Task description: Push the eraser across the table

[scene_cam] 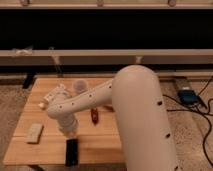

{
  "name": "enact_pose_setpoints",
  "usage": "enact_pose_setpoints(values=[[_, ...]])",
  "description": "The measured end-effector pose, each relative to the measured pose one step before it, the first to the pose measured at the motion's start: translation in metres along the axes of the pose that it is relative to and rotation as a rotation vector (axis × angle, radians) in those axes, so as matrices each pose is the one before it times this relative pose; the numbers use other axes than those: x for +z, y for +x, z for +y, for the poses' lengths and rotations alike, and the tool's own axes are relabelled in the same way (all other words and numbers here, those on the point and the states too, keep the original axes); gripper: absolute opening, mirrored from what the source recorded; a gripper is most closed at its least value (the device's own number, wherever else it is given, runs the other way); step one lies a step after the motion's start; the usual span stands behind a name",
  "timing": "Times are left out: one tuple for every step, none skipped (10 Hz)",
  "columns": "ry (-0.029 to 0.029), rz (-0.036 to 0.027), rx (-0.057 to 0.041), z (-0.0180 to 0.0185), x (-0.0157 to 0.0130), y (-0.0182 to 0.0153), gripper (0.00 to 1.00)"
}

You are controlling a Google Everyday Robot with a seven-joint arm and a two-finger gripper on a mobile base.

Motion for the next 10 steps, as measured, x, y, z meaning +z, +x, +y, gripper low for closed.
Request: enact_pose_setpoints(values=[[-0.00159, -0.00984, -0.00913, -0.00034, 0.00177, -0.00748, 0.00], [-0.00002, -0.00662, -0.00643, -0.00067, 0.00120, -0.00500, 0.00], [0.00041, -0.00354, -0.00333, 0.00131, -0.00012, -0.00355, 0.00], [0.00531, -0.00192, -0.00117, 0.00190, -0.00211, -0.00381, 0.00], [0.02418, 0.00988, 0.00594, 0.00252, -0.01001, -0.00014, 0.05], [0.02074, 0.01064, 0.00782, 0.00266, -0.00949, 0.00216, 0.12], [0.03789, 0.02260, 0.01489, 0.00616, -0.01796, 0.00621, 0.24], [0.03845, 0.02265, 0.01463, 0.00681, -0.01704, 0.00627, 0.34], [0.02638, 0.01709, 0.00936, 0.00441, -0.01214, 0.00449, 0.40], [0.00834, 0.00492, 0.00244, 0.00108, -0.00361, 0.00121, 0.41]])
